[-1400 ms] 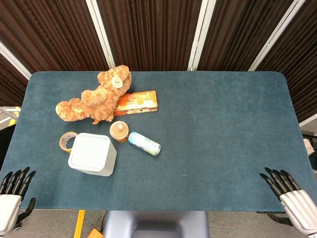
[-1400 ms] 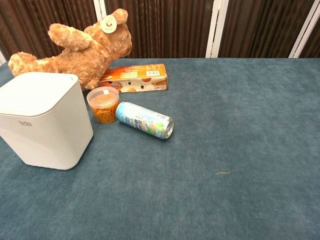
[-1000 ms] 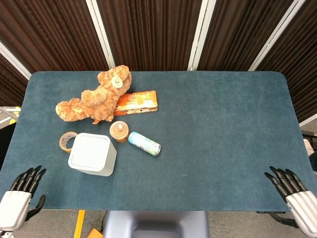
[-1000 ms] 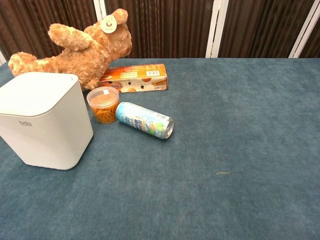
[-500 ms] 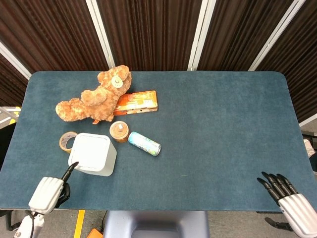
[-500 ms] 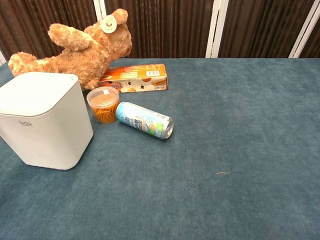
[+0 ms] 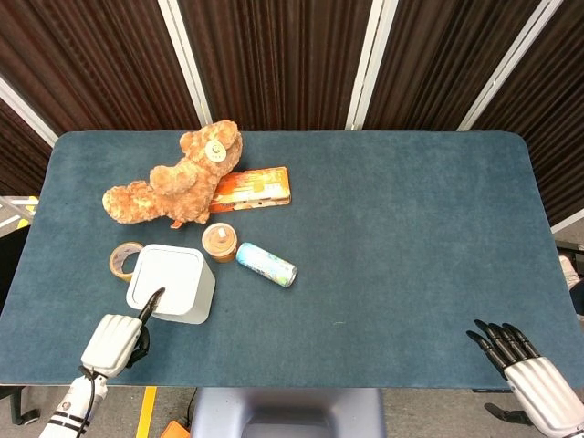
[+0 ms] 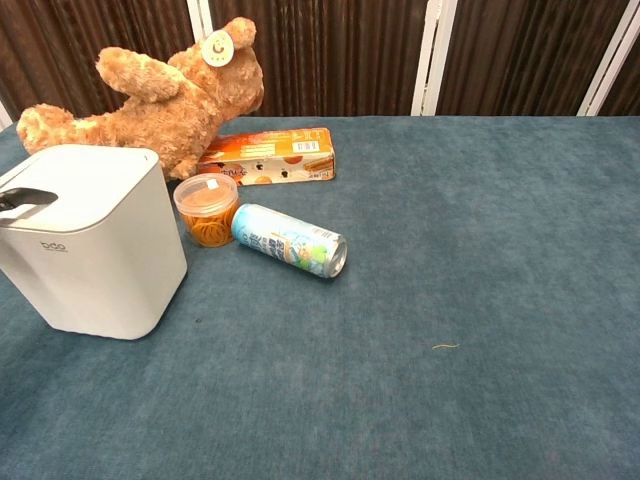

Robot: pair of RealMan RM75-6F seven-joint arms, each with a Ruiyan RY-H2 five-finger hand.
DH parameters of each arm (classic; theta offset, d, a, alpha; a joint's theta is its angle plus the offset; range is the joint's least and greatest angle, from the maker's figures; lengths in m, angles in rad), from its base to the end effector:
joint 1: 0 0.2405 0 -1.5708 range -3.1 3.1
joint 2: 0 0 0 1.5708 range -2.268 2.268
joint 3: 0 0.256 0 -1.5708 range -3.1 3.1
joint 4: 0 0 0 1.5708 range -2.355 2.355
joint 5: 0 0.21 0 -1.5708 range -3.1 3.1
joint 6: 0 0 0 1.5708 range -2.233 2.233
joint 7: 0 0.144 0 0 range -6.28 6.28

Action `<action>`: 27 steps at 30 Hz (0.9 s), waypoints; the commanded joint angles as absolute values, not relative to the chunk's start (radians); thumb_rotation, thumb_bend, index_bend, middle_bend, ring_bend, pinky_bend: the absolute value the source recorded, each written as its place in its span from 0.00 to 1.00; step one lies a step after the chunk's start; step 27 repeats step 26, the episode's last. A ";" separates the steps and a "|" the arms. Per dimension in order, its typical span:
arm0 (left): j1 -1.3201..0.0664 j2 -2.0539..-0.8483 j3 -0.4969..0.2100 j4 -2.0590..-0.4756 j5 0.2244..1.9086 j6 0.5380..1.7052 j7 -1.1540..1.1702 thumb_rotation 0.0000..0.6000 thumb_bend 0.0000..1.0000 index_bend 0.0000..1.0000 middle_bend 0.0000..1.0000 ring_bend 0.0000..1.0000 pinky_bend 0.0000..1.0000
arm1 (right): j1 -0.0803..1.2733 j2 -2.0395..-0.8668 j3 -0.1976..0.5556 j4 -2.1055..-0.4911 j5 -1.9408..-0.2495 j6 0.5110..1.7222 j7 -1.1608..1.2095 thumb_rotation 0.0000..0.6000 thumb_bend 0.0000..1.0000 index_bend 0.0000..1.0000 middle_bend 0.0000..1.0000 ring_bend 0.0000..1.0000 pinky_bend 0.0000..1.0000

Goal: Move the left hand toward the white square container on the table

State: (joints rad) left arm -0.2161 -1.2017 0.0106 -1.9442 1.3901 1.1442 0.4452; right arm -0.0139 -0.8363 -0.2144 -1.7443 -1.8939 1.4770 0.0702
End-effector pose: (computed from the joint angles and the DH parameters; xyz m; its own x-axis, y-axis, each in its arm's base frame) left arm -0.2285 0.1794 0.0619 0.4405 0.3683 0.8187 0.8973 -0.2107 -0.3879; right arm -0.2877 -0.0837 0.1808 0.4620 -0.3216 0.8265 -0.8840 -0.2417 0.4002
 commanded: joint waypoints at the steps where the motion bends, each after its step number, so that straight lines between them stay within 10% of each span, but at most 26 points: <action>1: -0.206 -1.219 0.008 -1.940 1.427 1.202 0.417 1.00 0.88 0.02 1.00 1.00 1.00 | -0.014 -0.836 -0.216 -1.744 -1.897 1.479 0.069 1.00 0.12 0.00 0.00 0.00 0.00; 10: -0.052 -1.128 0.106 -1.873 1.844 1.595 0.321 1.00 0.67 0.00 0.62 0.73 0.84 | -0.022 -0.830 -0.218 -1.739 -1.906 1.508 0.084 1.00 0.12 0.00 0.00 0.00 0.00; 15: 0.051 -1.099 0.207 -1.729 1.836 1.662 0.214 1.00 0.54 0.00 0.04 0.04 0.09 | -0.024 -0.826 -0.217 -1.740 -1.899 1.516 0.092 1.00 0.12 0.00 0.00 0.00 0.00; 27: 0.052 -1.081 0.187 -1.684 1.805 1.644 0.143 1.00 0.44 0.00 0.00 0.00 0.00 | -0.030 -0.830 -0.214 -1.735 -1.905 1.535 0.088 1.00 0.12 0.00 0.00 0.00 0.00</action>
